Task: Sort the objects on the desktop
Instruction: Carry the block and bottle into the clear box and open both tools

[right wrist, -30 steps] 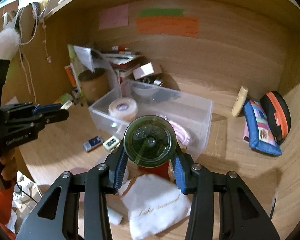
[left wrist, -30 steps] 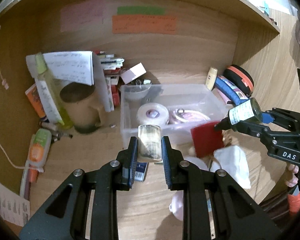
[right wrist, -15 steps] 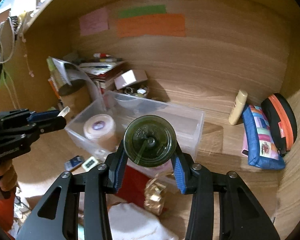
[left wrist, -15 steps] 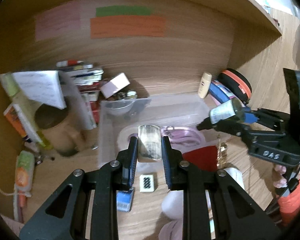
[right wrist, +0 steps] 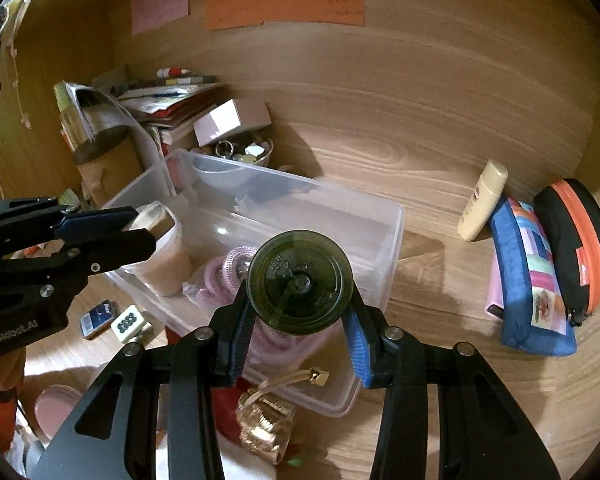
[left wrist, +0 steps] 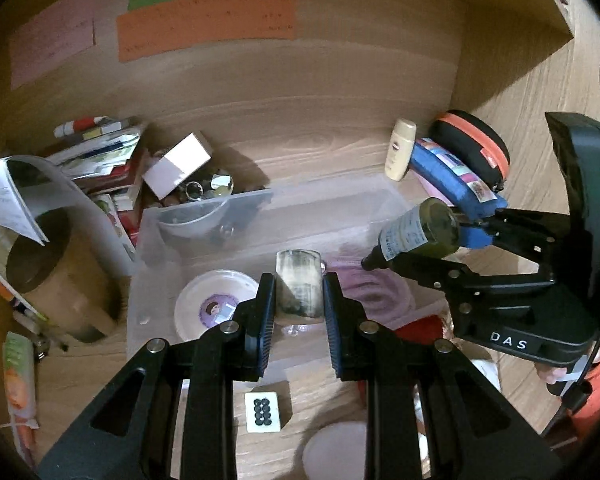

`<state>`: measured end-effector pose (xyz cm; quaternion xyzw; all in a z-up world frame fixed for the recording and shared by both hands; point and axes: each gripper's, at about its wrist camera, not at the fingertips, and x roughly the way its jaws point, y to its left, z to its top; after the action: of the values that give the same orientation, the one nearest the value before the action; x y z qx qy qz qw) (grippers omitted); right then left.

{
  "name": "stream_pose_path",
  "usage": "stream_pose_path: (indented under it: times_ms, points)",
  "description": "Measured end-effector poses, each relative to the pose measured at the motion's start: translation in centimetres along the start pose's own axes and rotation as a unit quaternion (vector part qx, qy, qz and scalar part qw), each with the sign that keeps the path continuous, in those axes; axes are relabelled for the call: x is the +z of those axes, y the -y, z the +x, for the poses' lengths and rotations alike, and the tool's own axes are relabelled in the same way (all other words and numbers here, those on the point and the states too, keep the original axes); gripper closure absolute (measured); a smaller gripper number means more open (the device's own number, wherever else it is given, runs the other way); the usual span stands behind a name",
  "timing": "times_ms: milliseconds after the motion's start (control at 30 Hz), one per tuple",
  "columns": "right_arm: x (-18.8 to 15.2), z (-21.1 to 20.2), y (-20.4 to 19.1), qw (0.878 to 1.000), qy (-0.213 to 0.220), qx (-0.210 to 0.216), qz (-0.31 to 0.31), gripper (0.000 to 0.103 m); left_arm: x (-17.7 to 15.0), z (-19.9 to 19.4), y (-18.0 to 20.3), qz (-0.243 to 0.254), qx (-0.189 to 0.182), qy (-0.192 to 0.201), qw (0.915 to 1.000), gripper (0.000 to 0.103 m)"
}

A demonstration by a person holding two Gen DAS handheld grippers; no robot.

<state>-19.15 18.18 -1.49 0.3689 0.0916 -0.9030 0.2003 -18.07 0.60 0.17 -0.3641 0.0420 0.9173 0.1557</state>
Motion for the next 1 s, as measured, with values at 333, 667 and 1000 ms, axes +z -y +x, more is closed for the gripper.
stream_pose_path:
  times_ms: [333,667,1000]
  points:
    - [0.7,1.5,-0.5,1.000,-0.005,-0.010,-0.007,0.065,0.3,2.1,-0.2,-0.002,-0.008,-0.022,0.9997,0.080]
    - [0.9,2.6,-1.8,0.999,-0.026,0.008,-0.020,0.064,0.4,1.7,-1.5,-0.026,-0.017,-0.024,0.9992,0.068]
    - [0.7,2.8,-1.9,0.998,-0.054,0.039,-0.006,0.027,0.7,-0.7,-2.4,-0.042,-0.018,0.007,0.9989,0.046]
